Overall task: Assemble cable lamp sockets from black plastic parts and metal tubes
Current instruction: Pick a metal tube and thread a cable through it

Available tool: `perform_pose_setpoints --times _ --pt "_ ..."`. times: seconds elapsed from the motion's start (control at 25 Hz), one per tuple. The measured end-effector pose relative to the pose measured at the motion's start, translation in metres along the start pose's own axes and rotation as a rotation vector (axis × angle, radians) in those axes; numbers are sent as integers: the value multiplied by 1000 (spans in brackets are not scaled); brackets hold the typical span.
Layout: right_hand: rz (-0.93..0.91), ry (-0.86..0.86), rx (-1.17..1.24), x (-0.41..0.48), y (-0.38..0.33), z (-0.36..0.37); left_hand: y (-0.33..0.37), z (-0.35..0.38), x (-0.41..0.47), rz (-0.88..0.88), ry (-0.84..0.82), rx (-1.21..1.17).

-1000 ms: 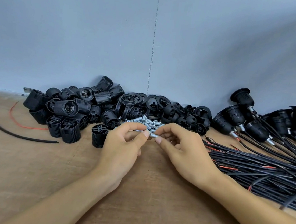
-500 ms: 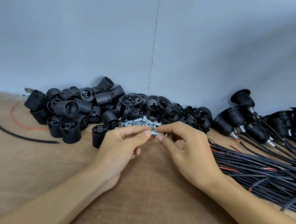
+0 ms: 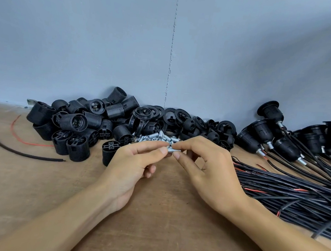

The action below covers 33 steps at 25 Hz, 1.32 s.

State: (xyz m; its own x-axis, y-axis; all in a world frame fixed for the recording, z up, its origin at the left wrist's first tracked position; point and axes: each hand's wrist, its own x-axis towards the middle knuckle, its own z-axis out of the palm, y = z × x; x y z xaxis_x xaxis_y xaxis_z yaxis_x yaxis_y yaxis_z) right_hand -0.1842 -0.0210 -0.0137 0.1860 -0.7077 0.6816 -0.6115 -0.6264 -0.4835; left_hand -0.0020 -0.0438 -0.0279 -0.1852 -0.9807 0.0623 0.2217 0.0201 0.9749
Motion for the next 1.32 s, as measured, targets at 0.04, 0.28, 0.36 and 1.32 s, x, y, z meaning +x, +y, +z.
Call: perform_pose_setpoints --times 0.04,0.28,0.36,1.32 --pt "3 0 -3 0 0 0 0 0 0 5 3 0" --pt "109 25 81 -1 -2 1 1 1 -2 12 10 -6" --pt "169 14 148 -1 -2 2 1 0 -2 19 4 4" --pt "203 -8 184 0 -8 1 1 3 -2 -7 15 54"
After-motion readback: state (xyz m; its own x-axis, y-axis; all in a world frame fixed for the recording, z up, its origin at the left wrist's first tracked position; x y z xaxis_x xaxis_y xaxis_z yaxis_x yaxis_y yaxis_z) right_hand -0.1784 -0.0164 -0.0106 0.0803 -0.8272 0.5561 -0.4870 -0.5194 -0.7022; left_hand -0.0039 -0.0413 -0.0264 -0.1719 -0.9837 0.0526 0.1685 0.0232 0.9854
